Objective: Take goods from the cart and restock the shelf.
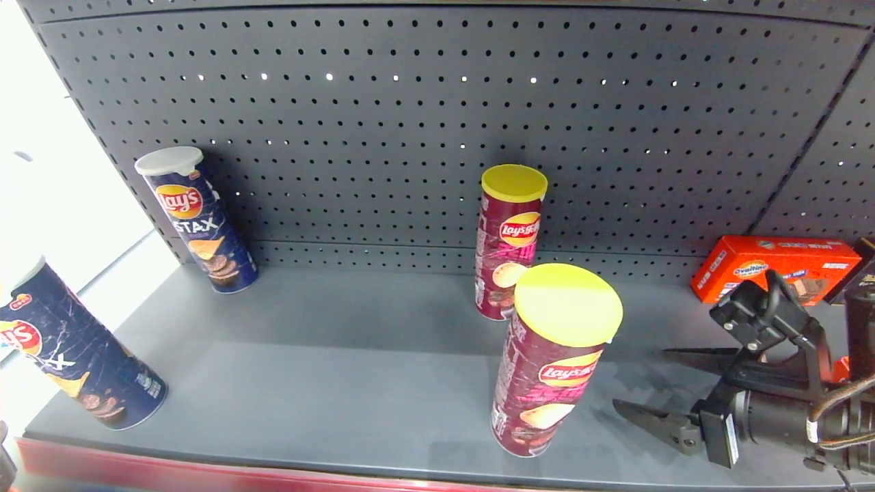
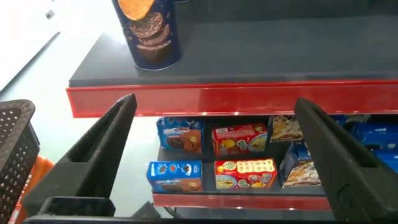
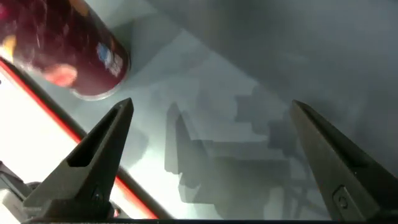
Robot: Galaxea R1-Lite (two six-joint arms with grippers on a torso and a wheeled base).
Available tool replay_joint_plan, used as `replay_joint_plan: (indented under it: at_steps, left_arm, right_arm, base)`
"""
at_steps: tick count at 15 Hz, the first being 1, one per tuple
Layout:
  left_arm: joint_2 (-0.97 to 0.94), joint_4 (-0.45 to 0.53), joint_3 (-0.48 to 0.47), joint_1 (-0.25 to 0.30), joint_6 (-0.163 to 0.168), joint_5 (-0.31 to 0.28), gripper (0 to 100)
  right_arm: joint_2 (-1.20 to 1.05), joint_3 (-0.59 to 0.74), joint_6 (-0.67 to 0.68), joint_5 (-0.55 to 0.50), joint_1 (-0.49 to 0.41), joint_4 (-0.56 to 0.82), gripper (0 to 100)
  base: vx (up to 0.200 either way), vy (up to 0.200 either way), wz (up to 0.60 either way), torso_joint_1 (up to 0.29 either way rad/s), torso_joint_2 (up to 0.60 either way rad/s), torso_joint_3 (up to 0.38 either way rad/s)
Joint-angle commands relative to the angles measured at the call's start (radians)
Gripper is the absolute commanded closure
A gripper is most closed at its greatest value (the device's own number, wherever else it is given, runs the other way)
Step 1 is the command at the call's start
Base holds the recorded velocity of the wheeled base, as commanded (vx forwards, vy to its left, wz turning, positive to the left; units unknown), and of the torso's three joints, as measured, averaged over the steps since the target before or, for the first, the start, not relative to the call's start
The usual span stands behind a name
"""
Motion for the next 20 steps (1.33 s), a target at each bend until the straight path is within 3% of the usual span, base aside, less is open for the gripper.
replay_joint_plan:
  at_steps: [1,6,20]
  left_arm:
    - [0.002,0.0,0.0,0.0,0.0,0.0,0]
    - [0.002,0.0,0.0,0.0,0.0,0.0,0]
    - [0.002,0.001,0.0,0.0,-0.002,0.0,0]
  right_arm:
    - [0.056,-0.041,0.0,0.0,0.012,-0.003,0]
    - [0.129,-0.106,0.0,0.0,0.06,-0.02,0]
    - [0.134,-0.083,0.0,0.0,0.133,-0.021,0]
  base:
    - [0.0,0.0,0.0,0.0,0.0,0.0]
    - [0.0,0.0,0.0,0.0,0.0,0.0]
    - [0.0,0.0,0.0,0.0,0.0,0.0]
